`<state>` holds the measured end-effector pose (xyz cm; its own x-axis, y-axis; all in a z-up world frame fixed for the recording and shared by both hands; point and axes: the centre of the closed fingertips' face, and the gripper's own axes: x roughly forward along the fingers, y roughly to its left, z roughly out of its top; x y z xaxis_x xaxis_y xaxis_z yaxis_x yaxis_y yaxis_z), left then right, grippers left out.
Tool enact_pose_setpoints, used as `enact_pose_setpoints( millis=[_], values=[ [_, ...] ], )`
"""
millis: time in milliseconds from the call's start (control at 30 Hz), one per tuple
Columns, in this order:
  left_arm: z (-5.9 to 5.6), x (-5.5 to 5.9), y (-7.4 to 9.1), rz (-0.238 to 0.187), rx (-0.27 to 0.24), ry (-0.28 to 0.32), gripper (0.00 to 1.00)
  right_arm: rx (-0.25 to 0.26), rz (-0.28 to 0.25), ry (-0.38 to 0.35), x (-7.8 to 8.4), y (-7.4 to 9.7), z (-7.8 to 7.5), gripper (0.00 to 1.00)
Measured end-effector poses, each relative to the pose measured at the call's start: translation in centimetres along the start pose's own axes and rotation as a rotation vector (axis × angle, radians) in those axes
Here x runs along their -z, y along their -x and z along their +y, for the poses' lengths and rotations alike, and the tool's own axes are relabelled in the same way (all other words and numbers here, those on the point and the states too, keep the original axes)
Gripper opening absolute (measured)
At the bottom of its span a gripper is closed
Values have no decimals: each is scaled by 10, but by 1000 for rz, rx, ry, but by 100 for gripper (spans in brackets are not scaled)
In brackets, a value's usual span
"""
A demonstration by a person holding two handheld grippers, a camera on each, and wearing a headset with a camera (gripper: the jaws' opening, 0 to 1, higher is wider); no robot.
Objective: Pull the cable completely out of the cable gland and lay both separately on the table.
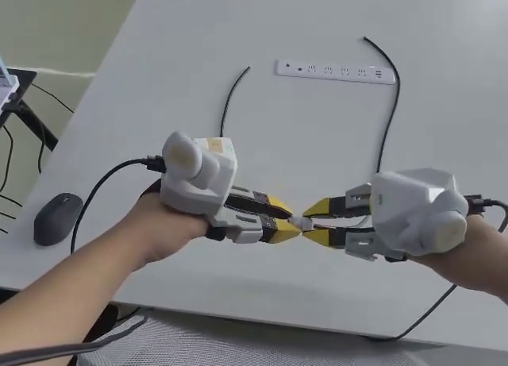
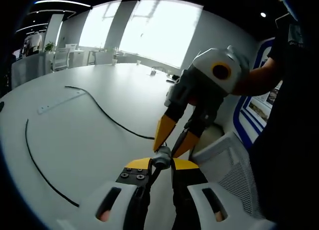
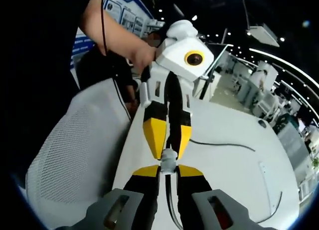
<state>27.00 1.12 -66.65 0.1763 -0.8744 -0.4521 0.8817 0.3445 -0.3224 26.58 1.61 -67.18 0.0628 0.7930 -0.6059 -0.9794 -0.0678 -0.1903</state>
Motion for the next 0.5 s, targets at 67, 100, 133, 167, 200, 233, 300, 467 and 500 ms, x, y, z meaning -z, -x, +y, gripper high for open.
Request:
enact_pose_setpoints(
  millis=[67, 100, 133, 167, 200, 233, 300, 467, 500],
  values=[
    [-1, -3, -1, -11, 0, -27, 15, 1, -10, -45, 0, 3, -1, 8],
    [-1, -3, -1, -12, 0, -33, 15, 0, -15, -64, 0, 4, -2, 8],
    [0, -3, -2, -8, -3, -39, 15, -7, -29, -116, -1, 6, -1, 8],
    [0, -3, -2, -6, -6, -54, 15, -10, -41, -147, -1, 7, -2, 9],
    [0, -3, -2, -9, -10, -72, 15, -14, -50, -194, 0, 9, -4, 9],
    [-1, -3, -2, -11, -11, -85, 15, -27, -60, -219, 0, 10, -4, 10],
    [0, -3, -2, -8, -17, -122, 15, -72, -71, -369, 3, 13, -3, 16],
    [-2, -2, -2, -6, -24, -155, 15, -169, -189, -624, -5, 21, -11, 21],
    [-2, -2, -1, -6, -25, -160, 15, -176, -193, -656, -5, 21, -13, 21]
  ],
)
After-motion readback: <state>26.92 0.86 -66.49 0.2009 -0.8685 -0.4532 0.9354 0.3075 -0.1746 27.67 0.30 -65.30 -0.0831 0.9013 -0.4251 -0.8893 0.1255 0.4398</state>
